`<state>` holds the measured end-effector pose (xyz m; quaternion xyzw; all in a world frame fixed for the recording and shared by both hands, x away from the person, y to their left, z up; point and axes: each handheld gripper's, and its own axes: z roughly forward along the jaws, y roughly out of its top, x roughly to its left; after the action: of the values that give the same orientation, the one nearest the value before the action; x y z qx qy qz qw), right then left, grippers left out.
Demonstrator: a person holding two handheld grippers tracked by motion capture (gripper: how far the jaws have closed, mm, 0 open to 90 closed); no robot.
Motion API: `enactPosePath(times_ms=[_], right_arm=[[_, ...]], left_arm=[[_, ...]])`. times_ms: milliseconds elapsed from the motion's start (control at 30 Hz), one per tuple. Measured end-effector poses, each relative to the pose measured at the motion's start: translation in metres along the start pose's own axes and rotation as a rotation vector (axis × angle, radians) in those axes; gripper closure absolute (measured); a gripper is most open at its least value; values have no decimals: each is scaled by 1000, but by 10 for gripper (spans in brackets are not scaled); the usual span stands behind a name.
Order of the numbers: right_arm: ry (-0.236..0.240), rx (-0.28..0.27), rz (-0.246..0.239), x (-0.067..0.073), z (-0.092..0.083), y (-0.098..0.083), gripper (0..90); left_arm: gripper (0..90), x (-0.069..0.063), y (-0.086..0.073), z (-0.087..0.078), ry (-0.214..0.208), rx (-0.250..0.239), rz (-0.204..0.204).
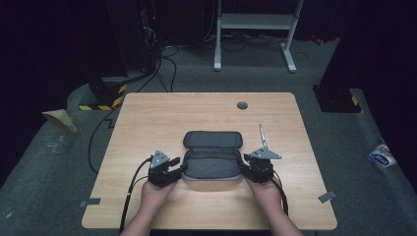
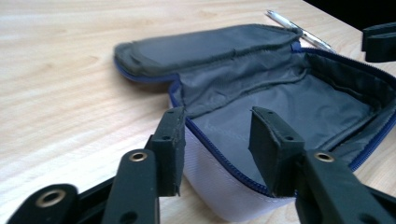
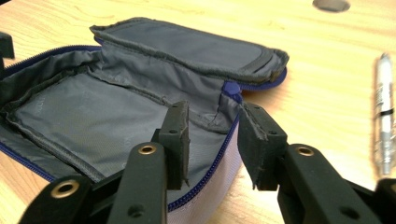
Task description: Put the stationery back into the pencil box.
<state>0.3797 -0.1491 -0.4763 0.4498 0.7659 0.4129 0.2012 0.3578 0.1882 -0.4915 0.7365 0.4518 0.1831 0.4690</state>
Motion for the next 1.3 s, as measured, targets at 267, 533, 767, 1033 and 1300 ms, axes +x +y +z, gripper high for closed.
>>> enactPosePath(times_ms=[267,533,767,1033,1300], right_arm=[[6,-30,-40,-2,-12,-2,598],[18,-12,-77,-6,-21,-10,552],[-3,40,-94,-3,-17,-20,537],[-54,65,-37,-17,-13,-19,518],[-93,92,-40,-25,-10,-21,442]], left_arm=[[488,17,3,-21,76,16,67],[457,46,-27,-25,172,83,47],[442,65,-39,-24,218,152,35],[403,70,-42,-23,237,179,27],[350,69,-42,-20,224,182,32]])
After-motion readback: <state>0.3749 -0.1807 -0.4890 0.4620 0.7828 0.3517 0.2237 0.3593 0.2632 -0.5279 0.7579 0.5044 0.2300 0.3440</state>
